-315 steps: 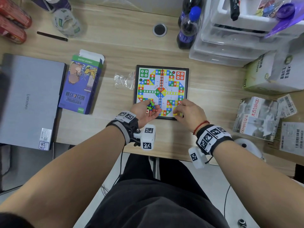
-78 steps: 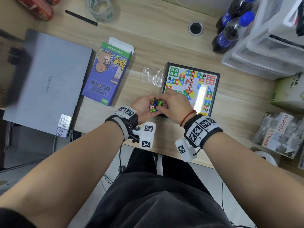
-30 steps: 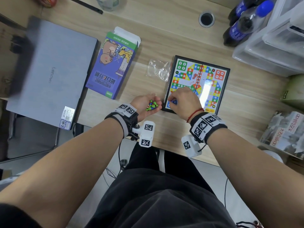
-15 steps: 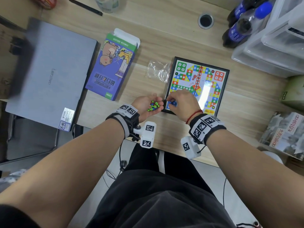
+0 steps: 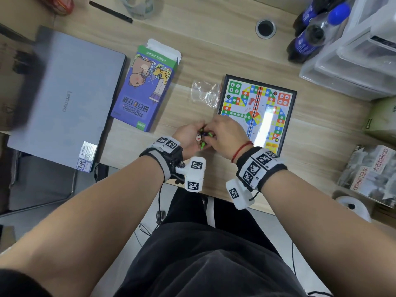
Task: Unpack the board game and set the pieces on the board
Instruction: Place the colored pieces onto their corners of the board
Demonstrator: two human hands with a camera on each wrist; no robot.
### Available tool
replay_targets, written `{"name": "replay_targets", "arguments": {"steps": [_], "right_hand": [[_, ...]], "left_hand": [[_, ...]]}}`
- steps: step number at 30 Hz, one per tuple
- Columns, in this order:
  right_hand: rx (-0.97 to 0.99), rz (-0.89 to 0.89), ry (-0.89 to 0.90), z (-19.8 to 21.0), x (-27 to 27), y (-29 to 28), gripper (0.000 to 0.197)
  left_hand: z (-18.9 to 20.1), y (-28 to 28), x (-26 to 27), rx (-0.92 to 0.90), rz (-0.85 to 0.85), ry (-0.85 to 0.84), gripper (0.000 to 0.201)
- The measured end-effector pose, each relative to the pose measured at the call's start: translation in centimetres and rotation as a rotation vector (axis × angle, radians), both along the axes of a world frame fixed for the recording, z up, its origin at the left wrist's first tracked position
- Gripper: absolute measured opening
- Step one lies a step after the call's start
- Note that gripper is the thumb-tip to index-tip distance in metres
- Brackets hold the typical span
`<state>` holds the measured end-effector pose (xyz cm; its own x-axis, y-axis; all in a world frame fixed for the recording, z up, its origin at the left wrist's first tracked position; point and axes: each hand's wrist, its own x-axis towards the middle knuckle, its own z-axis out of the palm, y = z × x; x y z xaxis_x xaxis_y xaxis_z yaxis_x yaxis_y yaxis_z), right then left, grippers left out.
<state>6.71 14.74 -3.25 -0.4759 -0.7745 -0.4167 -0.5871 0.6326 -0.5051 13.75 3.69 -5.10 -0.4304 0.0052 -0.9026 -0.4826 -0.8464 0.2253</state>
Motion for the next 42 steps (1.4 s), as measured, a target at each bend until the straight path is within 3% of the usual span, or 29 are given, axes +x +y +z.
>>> {"name": "replay_targets", "arguments": {"steps": [11,21,31,42], "right_hand": [[-0.16,-0.137,-0.095,1.1,-0.2,0.8,0.015],[-0.24,-0.292,-0.003,1.2,-1.3,1.9,0.014],[-0.079,-0.28,0.01,-1.0,-0.7,7.3,0.015],[-0.063,-0.352,-0.06,-2.4,0.0,6.5,0.022]], "left_hand": [[0.5,0.1,-0.5,0.073,0.021,-0.039,0.03],[0.4,0.2,-0.4,0.027,-0.015,-0.056,0.032],[-0.6,-0.1,0.5,-0.105,-0.02,-0.142,0.035],[-0.9,0.4,0.7,-0.067,-0.049,-0.112,0.034]]}}
